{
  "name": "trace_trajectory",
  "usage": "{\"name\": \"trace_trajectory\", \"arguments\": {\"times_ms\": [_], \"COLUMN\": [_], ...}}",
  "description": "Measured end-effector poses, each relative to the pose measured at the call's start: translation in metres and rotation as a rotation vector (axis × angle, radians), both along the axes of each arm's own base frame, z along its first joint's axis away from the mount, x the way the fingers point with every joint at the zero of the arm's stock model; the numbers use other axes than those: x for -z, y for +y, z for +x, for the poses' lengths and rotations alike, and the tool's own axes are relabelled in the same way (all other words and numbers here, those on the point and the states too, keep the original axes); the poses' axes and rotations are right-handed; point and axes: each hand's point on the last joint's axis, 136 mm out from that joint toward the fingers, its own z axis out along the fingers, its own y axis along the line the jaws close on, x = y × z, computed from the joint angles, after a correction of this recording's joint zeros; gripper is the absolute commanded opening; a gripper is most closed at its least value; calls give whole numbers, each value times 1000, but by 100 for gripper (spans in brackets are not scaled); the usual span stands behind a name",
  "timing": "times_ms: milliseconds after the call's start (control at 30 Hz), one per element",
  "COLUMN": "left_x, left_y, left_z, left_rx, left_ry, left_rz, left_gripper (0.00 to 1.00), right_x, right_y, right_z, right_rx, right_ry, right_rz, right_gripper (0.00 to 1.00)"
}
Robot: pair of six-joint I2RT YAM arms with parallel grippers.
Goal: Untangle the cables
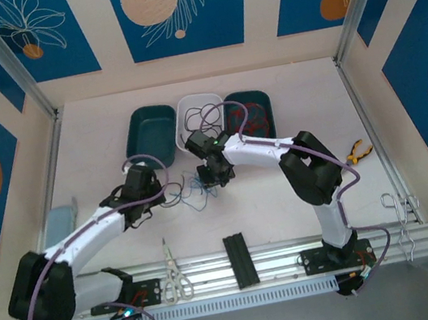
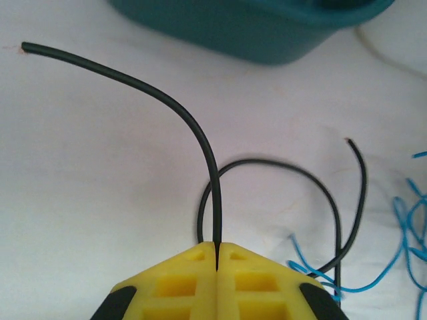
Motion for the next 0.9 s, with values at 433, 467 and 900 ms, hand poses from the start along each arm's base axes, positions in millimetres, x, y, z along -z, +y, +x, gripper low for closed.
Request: {"name": "trace_trajectory", "arguments": {"times_ms": [433,467,900], "left_x": [-99,-108,-205], "left_y": [28,29,52], "left_z": [-14,-14,-8], "left_rx": [15,14,-36], "left_ry": [-262,-285,-510], "left_rz": [48,49,145], "left_gripper": [0,0,0], "right_x": [2,3,4], "right_y": [-13,-15,-23], "right_z": [6,5,4], "right_rx": [29,31,40], "right_ry": [-13,-10,-4], "right_rz": [-41,-47,-61], "right_gripper": [24,24,21]}}
